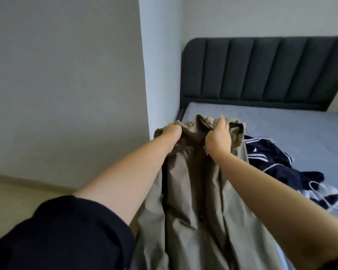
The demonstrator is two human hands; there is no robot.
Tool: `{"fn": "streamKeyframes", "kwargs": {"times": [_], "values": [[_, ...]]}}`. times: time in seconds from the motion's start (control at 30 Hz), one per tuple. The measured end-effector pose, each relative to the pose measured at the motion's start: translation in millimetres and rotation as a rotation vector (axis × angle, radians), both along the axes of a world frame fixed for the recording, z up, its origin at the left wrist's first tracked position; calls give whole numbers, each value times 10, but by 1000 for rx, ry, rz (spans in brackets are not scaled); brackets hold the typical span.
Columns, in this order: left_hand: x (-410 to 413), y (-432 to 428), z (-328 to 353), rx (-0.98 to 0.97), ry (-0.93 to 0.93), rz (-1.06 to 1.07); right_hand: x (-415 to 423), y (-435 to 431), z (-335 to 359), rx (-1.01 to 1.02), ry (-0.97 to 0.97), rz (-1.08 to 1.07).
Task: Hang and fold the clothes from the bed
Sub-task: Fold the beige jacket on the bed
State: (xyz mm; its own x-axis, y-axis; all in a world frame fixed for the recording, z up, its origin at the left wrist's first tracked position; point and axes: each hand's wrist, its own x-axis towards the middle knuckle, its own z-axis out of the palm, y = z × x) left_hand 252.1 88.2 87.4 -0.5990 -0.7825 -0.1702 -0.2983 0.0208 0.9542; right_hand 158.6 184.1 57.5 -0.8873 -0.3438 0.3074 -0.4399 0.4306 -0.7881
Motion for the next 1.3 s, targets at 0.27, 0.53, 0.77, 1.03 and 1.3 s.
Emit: {"fn": "streamKeyframes", "kwargs": {"times": [0.27,0.53,0.77,1.03,1.3], "values": [[-783,-591,-405,277,155,-23,-964,-538,-387,170,-4,16],[-461,-632,-1817,35,-192,-264,-631,-532,-1603,504,47,206],[354,-366,-2947,-436,-624,50,211,-178,-2764,627,-39,171],[711,-790,-3216,-79,-678,-23,367,-215,-3121,884,-105,138],[759,-1296,-2884,-23,-47,858,209,-250,-3328,976,-142,148]]}}
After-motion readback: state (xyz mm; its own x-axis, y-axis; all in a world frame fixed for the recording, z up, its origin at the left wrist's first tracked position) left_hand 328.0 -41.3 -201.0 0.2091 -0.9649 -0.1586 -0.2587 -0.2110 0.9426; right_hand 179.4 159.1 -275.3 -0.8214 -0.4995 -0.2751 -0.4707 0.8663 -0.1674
